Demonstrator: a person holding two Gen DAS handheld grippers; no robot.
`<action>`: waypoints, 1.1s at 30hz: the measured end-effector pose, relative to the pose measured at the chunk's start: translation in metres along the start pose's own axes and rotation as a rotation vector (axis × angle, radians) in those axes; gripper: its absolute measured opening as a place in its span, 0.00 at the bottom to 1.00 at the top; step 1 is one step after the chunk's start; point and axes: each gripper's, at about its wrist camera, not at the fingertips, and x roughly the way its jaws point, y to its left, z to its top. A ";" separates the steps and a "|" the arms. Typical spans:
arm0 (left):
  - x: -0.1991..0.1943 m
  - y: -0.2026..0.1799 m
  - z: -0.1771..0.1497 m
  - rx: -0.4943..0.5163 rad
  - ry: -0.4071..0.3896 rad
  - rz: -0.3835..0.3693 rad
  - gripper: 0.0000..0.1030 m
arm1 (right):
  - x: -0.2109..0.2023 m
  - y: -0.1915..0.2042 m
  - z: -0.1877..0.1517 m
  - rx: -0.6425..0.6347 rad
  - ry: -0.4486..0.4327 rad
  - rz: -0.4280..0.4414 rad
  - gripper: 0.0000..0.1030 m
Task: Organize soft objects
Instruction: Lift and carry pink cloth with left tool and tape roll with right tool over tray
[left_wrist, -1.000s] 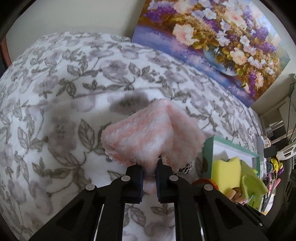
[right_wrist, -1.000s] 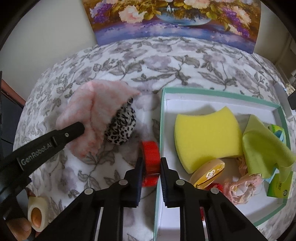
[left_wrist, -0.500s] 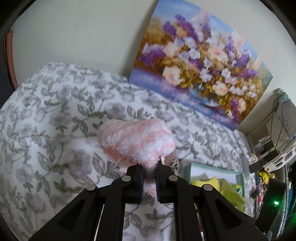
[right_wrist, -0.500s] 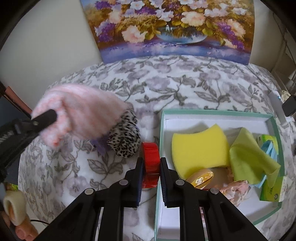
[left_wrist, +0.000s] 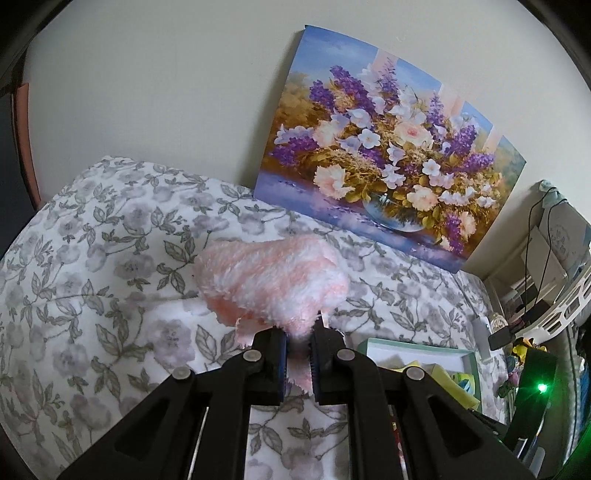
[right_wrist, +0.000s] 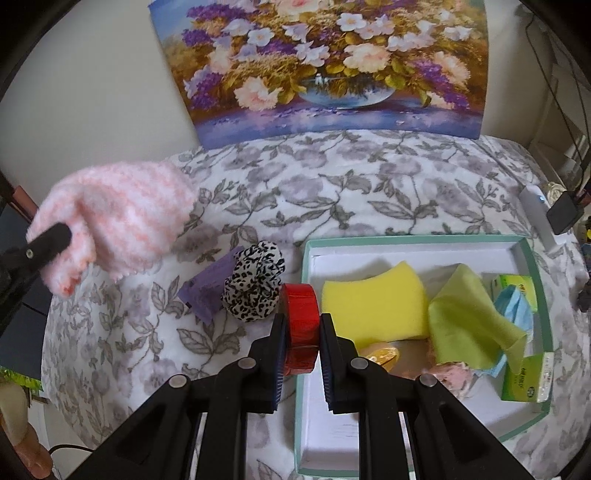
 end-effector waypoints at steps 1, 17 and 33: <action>0.000 -0.002 -0.001 0.001 0.003 -0.001 0.10 | -0.001 -0.002 0.000 0.003 -0.002 -0.002 0.17; -0.001 -0.075 -0.020 0.110 0.025 -0.067 0.10 | -0.020 -0.072 -0.005 0.099 -0.013 -0.079 0.17; 0.022 -0.175 -0.076 0.316 0.140 -0.146 0.10 | -0.035 -0.151 -0.020 0.216 -0.008 -0.146 0.17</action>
